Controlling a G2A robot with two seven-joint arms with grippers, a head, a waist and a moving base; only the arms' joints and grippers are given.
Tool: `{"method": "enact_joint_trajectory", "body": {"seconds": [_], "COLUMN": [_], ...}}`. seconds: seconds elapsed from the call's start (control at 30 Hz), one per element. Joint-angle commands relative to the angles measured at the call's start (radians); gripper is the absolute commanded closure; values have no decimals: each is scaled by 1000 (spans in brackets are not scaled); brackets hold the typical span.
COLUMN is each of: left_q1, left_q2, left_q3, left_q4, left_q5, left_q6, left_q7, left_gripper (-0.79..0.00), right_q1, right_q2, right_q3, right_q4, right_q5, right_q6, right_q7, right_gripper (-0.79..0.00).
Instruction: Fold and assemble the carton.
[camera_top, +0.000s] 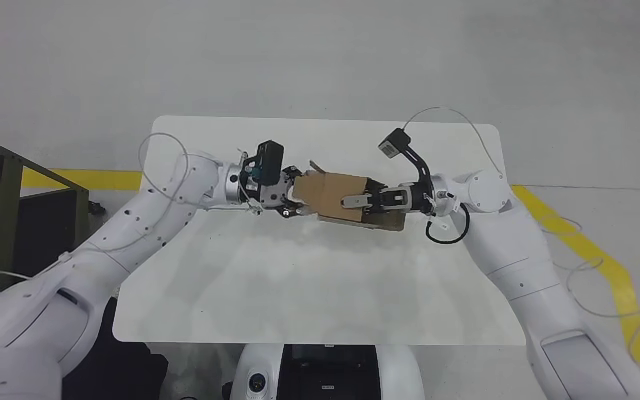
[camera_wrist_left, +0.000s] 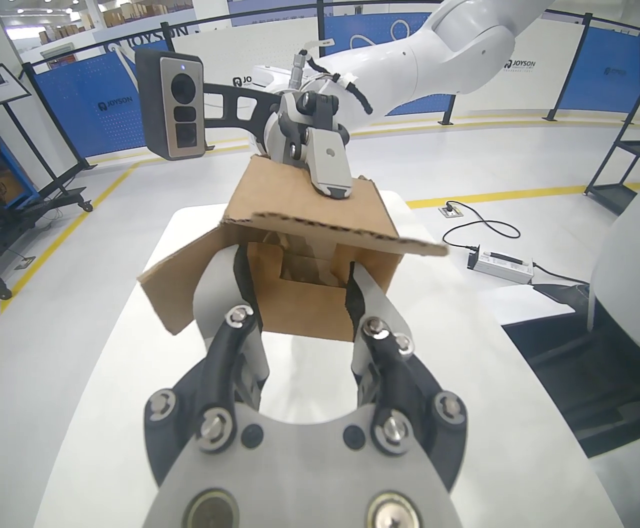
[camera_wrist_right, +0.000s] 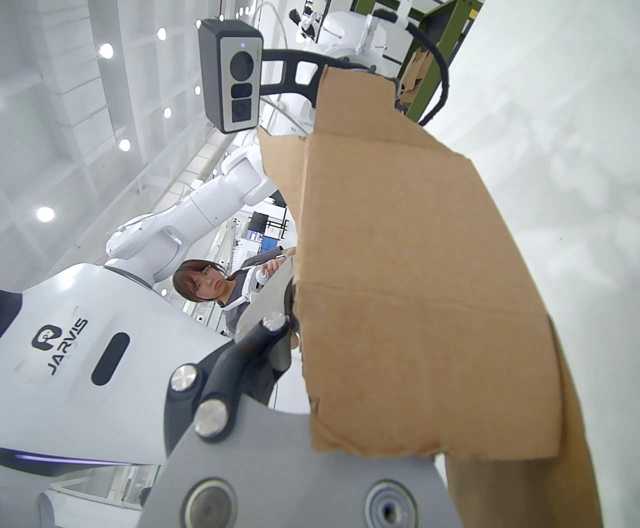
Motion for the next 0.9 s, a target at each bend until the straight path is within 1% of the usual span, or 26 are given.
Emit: {"method": "enact_joint_trajectory", "body": {"seconds": [0.0, 0.1, 0.17, 0.2, 0.23, 0.63, 0.87], "left_q1": [4, 11, 16, 19, 22, 50, 45], "left_q2": [1, 4, 6, 7, 8, 25, 25], "left_q3": [-6, -20, -28, -33, -37, -87, -81], "left_q4": [-2, 2, 6, 8, 11, 42, 35], "left_q5": [1, -1, -4, -9, -12, -62, -137], "left_q6": [0, 0, 0, 0, 0, 0, 0], "left_q7": [-1, -1, -1, 2, 2, 10, 3], "left_gripper": [-529, -603, -686, -773, -785, -785, -785], "right_q1": [0, 0, -1, -1, -2, -13, -9], "right_q2": [0, 1, 1, 2, 2, 8, 9], "right_q3": [1, 3, 5, 6, 7, 25, 6], "right_q4": [2, 5, 5, 6, 7, 8, -9], "right_q5": [1, 5, 6, 7, 7, 21, 10], "right_q6": [-1, -1, -2, -2, -3, -5, 19], "right_q7": [-1, 1, 2, 1, 1, 13, 38], "right_gripper": [0, 0, 0, 0, 0, 0, 0]}}
